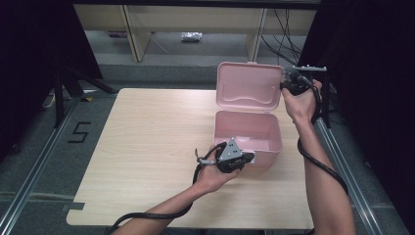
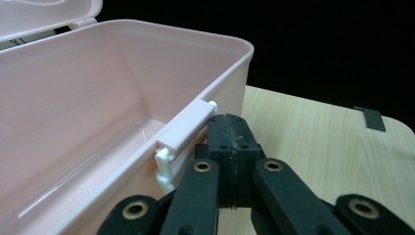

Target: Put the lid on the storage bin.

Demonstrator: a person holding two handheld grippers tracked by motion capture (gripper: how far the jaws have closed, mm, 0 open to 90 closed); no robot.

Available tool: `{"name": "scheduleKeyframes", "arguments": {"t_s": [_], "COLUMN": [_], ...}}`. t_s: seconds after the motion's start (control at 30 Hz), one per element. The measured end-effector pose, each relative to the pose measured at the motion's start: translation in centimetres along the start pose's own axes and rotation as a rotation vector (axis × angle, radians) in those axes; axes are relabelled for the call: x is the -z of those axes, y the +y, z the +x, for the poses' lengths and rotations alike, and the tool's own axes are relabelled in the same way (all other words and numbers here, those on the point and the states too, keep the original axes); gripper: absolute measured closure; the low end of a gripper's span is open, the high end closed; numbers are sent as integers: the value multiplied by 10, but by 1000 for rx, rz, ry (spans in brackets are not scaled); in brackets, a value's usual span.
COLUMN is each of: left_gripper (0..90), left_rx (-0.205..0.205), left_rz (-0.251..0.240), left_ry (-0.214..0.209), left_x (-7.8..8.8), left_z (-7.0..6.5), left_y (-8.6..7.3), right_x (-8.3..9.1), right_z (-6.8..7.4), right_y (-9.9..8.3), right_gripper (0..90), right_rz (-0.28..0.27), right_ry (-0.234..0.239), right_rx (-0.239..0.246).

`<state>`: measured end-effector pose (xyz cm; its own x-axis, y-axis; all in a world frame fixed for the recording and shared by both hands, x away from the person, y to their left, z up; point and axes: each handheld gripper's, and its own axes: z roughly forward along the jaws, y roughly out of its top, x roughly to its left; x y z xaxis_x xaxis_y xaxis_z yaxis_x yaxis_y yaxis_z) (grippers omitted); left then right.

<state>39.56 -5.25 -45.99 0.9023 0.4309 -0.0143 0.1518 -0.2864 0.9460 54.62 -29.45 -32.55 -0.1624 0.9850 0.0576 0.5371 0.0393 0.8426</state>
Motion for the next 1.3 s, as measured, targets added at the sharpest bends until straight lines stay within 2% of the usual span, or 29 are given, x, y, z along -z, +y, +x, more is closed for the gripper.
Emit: {"name": "scheduleKeyframes", "arguments": {"t_s": [0.1,0.13,0.2,0.3,0.37,0.43,0.5,0.53,0.73,0.77,0.83,0.87,1.0,1.03,1.1,1.2,1.3], "left_gripper": [899,899,899,899,899,899,899,899,899,899,899,899,899,899,899,899,899], "left_rx": [1,2,2,4,4,2,3,3,1,1,4,3,3,3,3,3,3], "left_rz": [-1,-1,-1,-7,-6,-4,-4,-4,-3,-3,-4,-4,-3,-3,-2,-2,-1], "left_ry": [0,1,1,0,-1,-2,-2,-2,-2,-2,-1,-1,-3,-3,-2,-3,-3], "left_x": [0,0,0,-1,-1,-1,-1,-1,-1,-1,-1,-1,-1,-1,-1,-2,-2], "left_z": [0,0,0,0,0,-1,-1,-1,-1,-1,-1,-1,-1,-1,-1,-1,-1], "left_y": [0,0,0,0,0,0,0,0,0,0,0,0,0,0,0,0,0], "right_x": [1,3,3,4,5,6,6,7,9,10,10,11,13,13,14,14,16], "right_z": [0,2,0,2,1,1,1,4,2,3,3,4,4,2,5,3,6], "right_y": [0,0,0,-2,-2,-3,-3,-4,-4,-5,-5,-6,-7,-7,-8,-9,-10], "right_gripper": [897,897,898,897,897,897,897,897,896,896,896,897,896,896,896,896,896], "right_rz": [-2,1,-5,-7,-15,-21,-18,-12,-26,-25,-25,-21,-33,-43,-31,-39,-38], "right_ry": [-4,-2,-4,-6,-4,-5,-8,-11,-6,-8,-11,-10,-9,-15,-5,-8,-9], "right_rx": [20,-5,23,4,31,36,36,9,49,37,48,24,50,74,28,56,36]}}
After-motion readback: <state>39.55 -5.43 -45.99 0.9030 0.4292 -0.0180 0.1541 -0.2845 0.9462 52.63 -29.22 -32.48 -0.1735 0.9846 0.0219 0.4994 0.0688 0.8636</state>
